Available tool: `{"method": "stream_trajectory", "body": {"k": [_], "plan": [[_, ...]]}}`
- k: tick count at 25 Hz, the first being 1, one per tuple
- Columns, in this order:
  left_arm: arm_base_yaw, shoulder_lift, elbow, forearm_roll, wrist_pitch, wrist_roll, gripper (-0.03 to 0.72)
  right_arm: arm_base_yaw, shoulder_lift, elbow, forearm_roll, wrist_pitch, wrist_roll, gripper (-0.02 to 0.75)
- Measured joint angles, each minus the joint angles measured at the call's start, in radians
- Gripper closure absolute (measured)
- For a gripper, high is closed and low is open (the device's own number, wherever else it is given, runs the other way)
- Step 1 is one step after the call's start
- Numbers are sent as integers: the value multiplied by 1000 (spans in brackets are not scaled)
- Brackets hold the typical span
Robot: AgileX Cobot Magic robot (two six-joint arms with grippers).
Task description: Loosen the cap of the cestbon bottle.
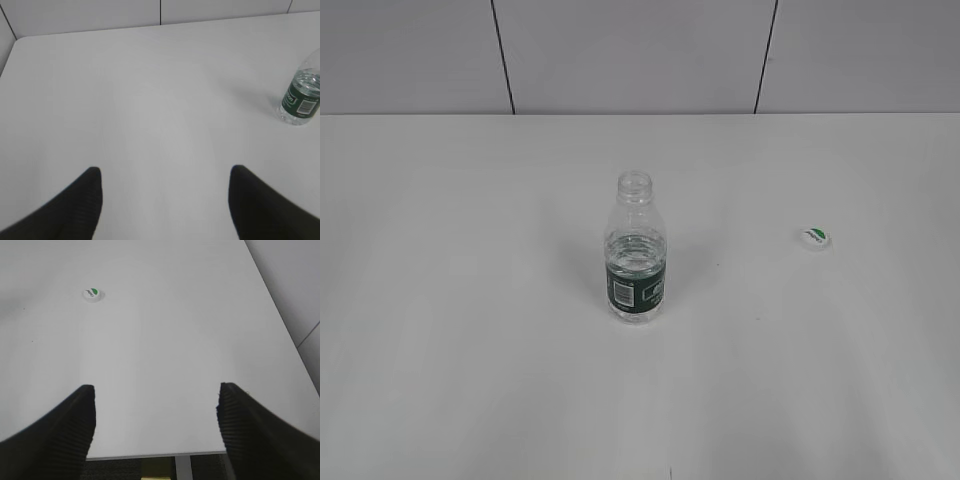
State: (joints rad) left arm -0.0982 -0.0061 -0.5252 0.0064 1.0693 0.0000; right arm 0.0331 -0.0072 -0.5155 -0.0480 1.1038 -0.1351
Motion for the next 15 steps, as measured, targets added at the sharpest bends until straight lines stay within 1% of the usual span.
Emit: {"method": "stream_trajectory", "body": {"k": [15], "plan": [[0,0,0,0,0,0,223,0,0,0,0,-6,5,160]]}}
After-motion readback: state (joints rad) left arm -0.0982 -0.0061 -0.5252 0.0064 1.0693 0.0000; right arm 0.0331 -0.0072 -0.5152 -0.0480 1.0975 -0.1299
